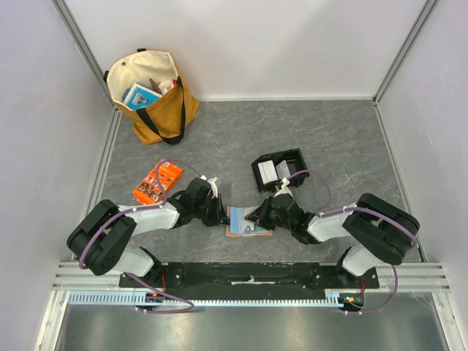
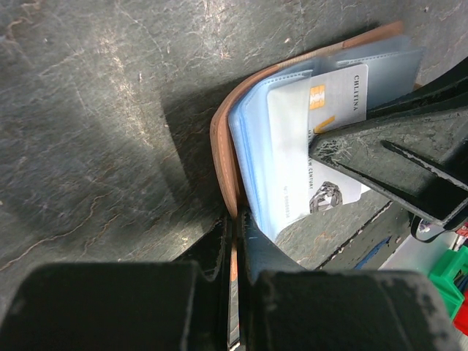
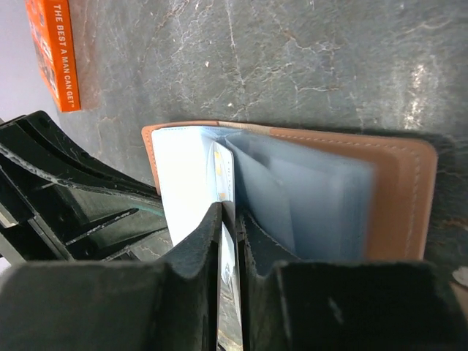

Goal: Put the credit cards into the card holder
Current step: Insert the credit card into the card holder, then pick up the credit card from the storage box.

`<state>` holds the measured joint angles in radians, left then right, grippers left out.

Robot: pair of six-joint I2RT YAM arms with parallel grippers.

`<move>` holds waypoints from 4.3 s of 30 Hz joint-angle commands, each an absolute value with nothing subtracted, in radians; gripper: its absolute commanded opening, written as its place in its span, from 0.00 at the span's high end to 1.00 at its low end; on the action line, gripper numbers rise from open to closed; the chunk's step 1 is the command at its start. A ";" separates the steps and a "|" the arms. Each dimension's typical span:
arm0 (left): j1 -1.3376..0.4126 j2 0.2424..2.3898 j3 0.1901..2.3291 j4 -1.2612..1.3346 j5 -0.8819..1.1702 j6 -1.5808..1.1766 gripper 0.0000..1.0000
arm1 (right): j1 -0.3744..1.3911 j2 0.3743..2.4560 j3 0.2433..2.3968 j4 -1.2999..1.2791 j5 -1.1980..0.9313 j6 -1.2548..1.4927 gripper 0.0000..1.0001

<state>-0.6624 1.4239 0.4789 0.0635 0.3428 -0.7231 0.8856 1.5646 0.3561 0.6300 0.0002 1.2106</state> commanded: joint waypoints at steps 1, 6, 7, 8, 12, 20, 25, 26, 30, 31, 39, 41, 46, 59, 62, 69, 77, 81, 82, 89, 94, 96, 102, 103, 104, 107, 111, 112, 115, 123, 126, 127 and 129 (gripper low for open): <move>-0.666 1.460 0.442 -0.009 0.265 -0.713 0.98 | 0.897 1.493 0.377 0.293 0.075 1.125 0.76; -0.667 1.463 0.445 -0.008 0.267 -0.710 0.98 | 0.897 1.378 0.471 0.049 0.219 1.045 0.53; -0.666 1.462 0.445 -0.009 0.267 -0.710 0.98 | 0.897 1.370 0.479 0.040 0.222 1.039 0.50; -0.666 1.462 0.443 -0.008 0.268 -0.710 0.98 | 0.897 1.368 0.488 0.034 0.222 1.032 0.49; -0.667 1.462 0.448 -0.008 0.276 -0.707 0.98 | 0.899 1.417 0.509 0.040 0.181 1.025 0.50; -0.666 1.460 0.449 -0.003 0.281 -0.706 0.98 | 0.940 1.528 0.563 0.149 0.080 1.009 0.54; -0.666 1.459 0.451 -0.003 0.282 -0.706 0.98 | 0.960 1.532 0.584 0.186 0.077 1.003 0.55; -0.667 1.457 0.451 -0.003 0.282 -0.706 0.98 | 0.962 1.529 0.589 0.189 0.078 0.997 0.55; -0.666 1.457 0.448 -0.006 0.282 -0.706 0.98 | 0.963 1.508 0.586 0.215 0.078 0.988 0.62; -0.666 1.456 0.449 -0.005 0.281 -0.706 0.98 | 0.963 1.500 0.584 0.222 0.077 0.985 0.64; -0.666 1.454 0.454 -0.008 0.282 -0.703 0.98 | 0.963 1.474 0.583 0.249 0.069 0.963 0.72; -0.666 1.454 0.453 -0.009 0.279 -0.701 0.98 | 0.963 1.451 0.591 0.207 0.107 0.947 0.62; -0.667 1.436 0.443 -0.015 0.273 -0.703 0.98 | 0.917 1.312 0.662 0.016 0.238 0.841 0.53; -0.666 1.396 0.448 -0.031 0.276 -0.698 0.98 | 0.474 1.465 1.003 -0.242 0.170 0.542 0.37; -0.666 1.397 0.446 -0.028 0.281 -0.696 0.98 | 0.411 1.560 1.054 -0.236 0.057 0.506 0.34; -0.667 1.408 0.448 -0.028 0.278 -0.695 0.98 | 0.390 1.673 1.088 -0.189 -0.067 0.492 0.31; -0.667 1.425 0.457 -0.028 0.279 -0.690 0.98 | 0.388 1.712 1.085 -0.149 -0.100 0.517 0.29; -0.666 1.422 0.459 -0.037 0.270 -0.692 0.98 | 0.387 1.649 1.065 -0.167 0.024 0.517 0.26; -0.666 1.422 0.457 -0.035 0.270 -0.690 0.98 | 0.385 1.635 1.069 -0.179 0.046 0.511 0.26; -0.664 1.434 0.466 -0.038 0.275 -0.689 0.98 | 0.383 1.597 1.106 -0.199 0.048 0.480 0.25; -0.666 1.436 0.471 -0.040 0.276 -0.689 0.98 | 0.383 1.626 1.085 -0.154 -0.050 0.508 0.25; -0.664 1.433 0.471 -0.041 0.275 -0.690 0.98 | 0.383 1.644 1.069 -0.129 -0.089 0.529 0.25; -0.664 1.436 0.471 -0.043 0.276 -0.687 0.98 | 0.383 1.695 1.057 -0.095 -0.163 0.546 0.24; -0.666 1.434 0.472 -0.043 0.276 -0.687 0.98 | 0.383 1.701 1.057 -0.097 -0.164 0.549 0.24; -0.664 1.434 0.472 -0.043 0.278 -0.687 0.98 | 0.383 1.709 1.057 -0.095 -0.170 0.552 0.24; -0.666 1.433 0.472 -0.046 0.276 -0.689 0.98 | 0.383 1.723 1.058 -0.091 -0.196 0.558 0.23; -0.664 1.433 0.474 -0.046 0.276 -0.689 0.98 | 0.383 1.730 1.052 -0.069 -0.254 0.575 0.23; -0.664 1.433 0.472 -0.045 0.278 -0.689 0.98 | 0.383 1.732 1.052 -0.066 -0.270 0.581 0.23; -0.666 1.436 0.476 -0.044 0.278 -0.689 0.98 | 0.382 1.729 1.051 -0.052 -0.302 0.598 0.24; -0.664 1.436 0.472 -0.043 0.281 -0.687 0.98 | 0.371 1.707 1.058 -0.045 -0.339 0.617 0.25; -0.664 1.437 0.472 -0.041 0.281 -0.686 0.98 | 0.368 1.698 1.055 -0.048 -0.330 0.618 0.27; -0.664 1.436 0.472 -0.041 0.281 -0.686 0.98 | 0.367 1.698 1.055 -0.051 -0.327 0.617 0.27; -0.666 1.437 0.471 -0.040 0.282 -0.686 0.98 | 0.367 1.701 1.052 -0.058 -0.319 0.611 0.28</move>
